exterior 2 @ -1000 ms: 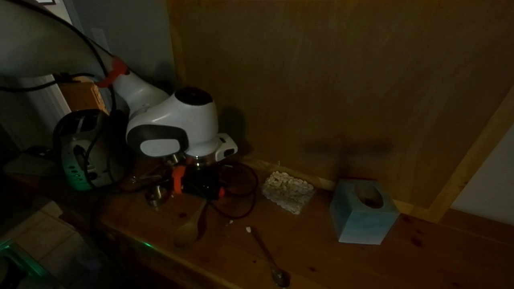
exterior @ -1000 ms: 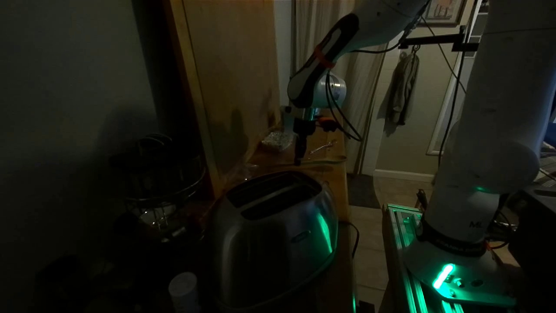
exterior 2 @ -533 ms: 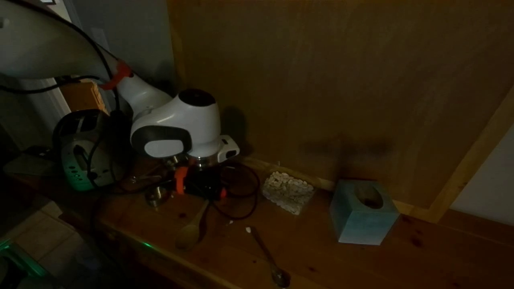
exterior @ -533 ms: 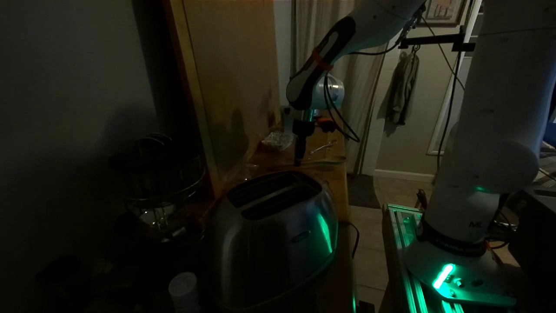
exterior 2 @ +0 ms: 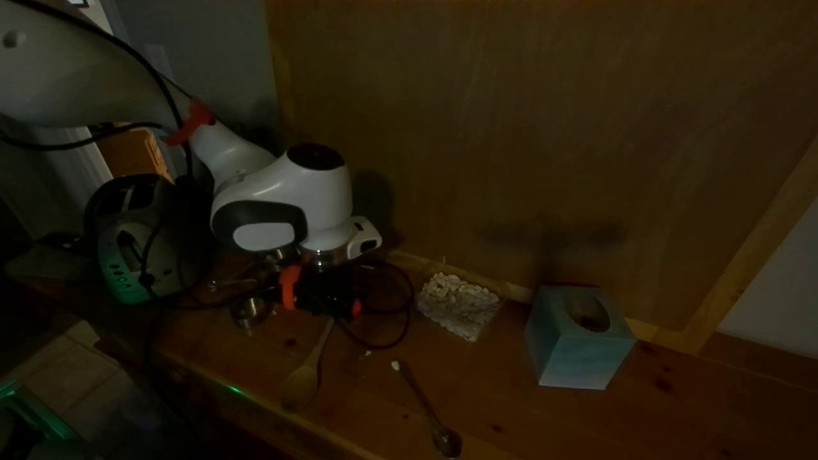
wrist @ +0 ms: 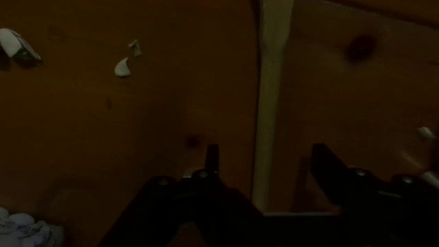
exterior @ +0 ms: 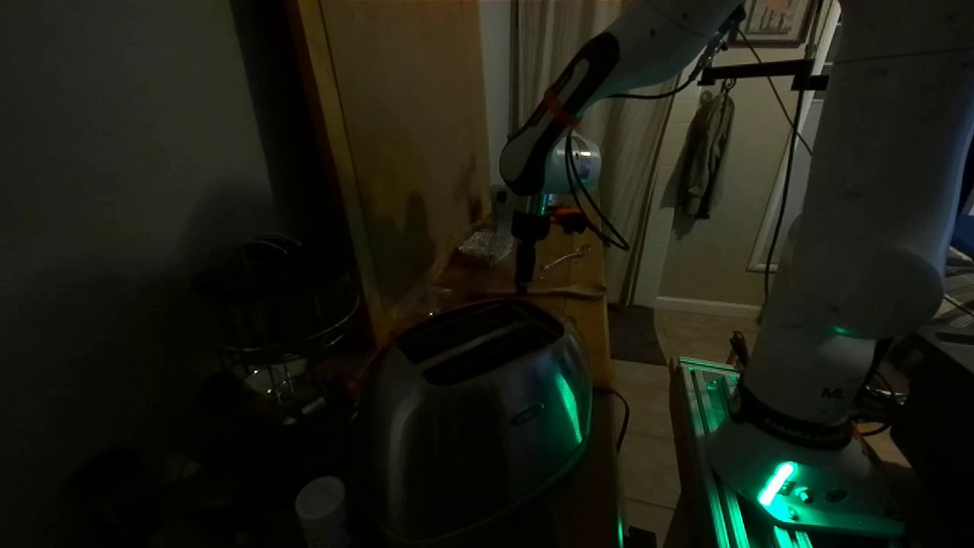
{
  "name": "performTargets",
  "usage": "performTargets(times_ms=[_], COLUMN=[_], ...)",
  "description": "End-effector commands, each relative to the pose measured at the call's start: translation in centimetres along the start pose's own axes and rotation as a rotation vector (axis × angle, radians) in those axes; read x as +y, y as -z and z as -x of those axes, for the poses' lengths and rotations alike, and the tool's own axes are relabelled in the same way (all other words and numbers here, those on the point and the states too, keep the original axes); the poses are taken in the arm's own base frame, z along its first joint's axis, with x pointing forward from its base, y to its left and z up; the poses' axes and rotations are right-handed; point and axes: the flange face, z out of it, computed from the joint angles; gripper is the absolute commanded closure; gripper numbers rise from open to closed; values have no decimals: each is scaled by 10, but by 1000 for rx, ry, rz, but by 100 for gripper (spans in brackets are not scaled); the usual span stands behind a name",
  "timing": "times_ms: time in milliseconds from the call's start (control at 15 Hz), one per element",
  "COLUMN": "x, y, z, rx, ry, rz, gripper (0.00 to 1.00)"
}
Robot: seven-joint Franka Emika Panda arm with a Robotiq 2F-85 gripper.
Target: Put the orange object on the spoon, then drop it into the pot
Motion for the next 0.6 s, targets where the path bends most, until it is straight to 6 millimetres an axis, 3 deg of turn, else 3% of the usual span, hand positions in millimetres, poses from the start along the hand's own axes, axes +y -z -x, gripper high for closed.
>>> performTargets(times_ms=[0,533], x=[-13,-67], y=[27,123], z=[-9,-9], rx=[-13,-23], ry=[53,217], rz=[19,-47], gripper=[0,0])
